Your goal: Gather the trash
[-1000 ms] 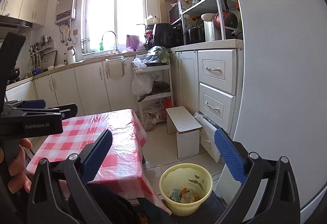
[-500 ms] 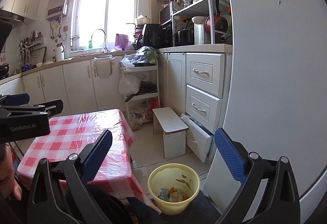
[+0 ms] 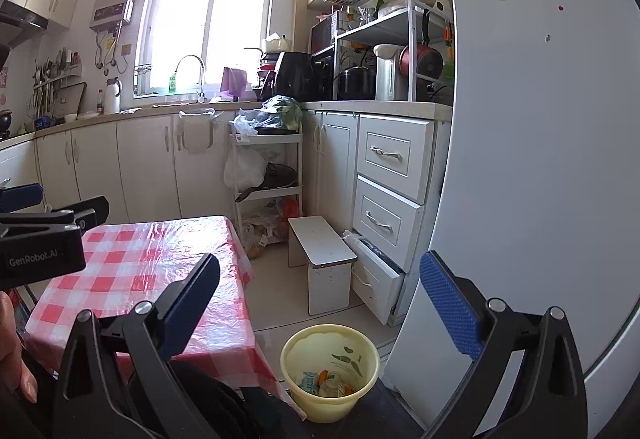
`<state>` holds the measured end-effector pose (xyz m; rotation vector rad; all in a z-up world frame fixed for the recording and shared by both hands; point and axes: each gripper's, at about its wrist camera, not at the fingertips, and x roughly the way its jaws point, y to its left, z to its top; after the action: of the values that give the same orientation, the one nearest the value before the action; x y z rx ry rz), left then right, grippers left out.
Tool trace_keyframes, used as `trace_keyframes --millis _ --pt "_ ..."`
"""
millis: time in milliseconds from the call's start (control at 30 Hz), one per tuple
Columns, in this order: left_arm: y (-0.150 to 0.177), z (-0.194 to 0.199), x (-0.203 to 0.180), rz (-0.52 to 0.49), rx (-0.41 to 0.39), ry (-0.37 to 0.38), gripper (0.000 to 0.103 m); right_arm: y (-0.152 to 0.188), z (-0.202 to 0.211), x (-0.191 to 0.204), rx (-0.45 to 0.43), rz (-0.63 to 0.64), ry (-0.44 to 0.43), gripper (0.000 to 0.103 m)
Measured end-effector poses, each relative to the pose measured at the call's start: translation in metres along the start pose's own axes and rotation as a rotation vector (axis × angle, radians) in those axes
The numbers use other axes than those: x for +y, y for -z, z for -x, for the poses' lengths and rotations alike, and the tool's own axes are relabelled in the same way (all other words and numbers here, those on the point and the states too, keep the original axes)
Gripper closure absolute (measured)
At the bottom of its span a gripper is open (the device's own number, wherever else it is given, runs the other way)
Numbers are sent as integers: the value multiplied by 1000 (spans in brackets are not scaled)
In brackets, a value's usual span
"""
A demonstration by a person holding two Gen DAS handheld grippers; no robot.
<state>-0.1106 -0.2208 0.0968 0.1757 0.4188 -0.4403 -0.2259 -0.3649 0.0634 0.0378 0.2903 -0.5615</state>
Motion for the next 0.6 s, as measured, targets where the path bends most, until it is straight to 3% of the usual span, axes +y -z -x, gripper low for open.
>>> trace_keyframes --millis 600 --pt "14 58 74 115 -102 -39 7 -14 32 58 -68 96 -56 7"
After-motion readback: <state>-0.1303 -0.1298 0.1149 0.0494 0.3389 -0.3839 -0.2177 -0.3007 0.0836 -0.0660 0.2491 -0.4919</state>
